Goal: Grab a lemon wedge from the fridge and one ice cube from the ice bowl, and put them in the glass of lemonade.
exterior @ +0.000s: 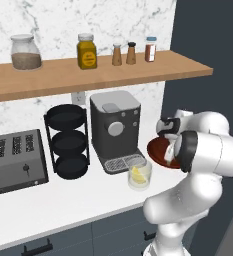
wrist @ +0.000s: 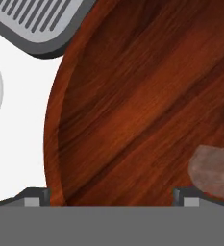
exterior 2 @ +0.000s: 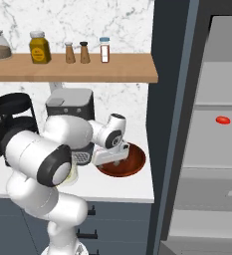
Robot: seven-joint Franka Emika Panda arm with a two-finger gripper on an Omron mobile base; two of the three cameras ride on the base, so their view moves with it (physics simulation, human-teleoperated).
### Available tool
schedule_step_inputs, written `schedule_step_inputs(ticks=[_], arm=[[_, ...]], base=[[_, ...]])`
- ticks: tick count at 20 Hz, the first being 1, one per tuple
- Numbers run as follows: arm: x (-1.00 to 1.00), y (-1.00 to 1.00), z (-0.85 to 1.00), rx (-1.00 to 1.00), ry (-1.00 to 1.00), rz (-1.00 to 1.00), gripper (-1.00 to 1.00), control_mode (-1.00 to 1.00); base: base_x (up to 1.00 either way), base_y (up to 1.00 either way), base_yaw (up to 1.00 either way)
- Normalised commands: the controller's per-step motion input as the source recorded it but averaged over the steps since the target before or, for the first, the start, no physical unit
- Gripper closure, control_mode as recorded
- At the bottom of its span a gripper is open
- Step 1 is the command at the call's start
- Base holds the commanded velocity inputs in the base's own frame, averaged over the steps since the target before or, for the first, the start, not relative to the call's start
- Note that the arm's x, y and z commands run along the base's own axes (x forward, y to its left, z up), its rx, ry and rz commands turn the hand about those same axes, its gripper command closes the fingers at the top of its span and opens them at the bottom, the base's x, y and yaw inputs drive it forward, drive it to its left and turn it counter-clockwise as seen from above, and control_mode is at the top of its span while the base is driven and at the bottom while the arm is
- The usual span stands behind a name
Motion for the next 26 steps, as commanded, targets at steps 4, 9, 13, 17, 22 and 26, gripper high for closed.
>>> schedule_step_inputs(ticks=[4, 9, 13, 17, 22, 26], arm=[[-0.06, 0.03, 0.02, 0.00, 0.00, 0.02, -1.00, -1.00], [0.03, -0.23, 0.00, 0.00, 0.00, 0.00, -1.00, -1.00], [0.00, 0.00, 0.00, 0.00, 0.00, 0.00, -1.00, -1.00], [0.00, 0.00, 0.00, 0.00, 0.00, 0.00, -1.00, -1.00], [0.00, 0.00, 0.00, 0.00, 0.00, 0.00, -1.00, -1.00], [-0.15, -0.06, -0.10, 0.00, -0.05, 0.00, -1.00, -1.00]], base=[[0.00, 0.00, 0.00], [0.00, 0.00, 0.00], [0.00, 0.00, 0.00], [0.00, 0.00, 0.00], [0.00, 0.00, 0.00], [0.00, 0.00, 0.00]])
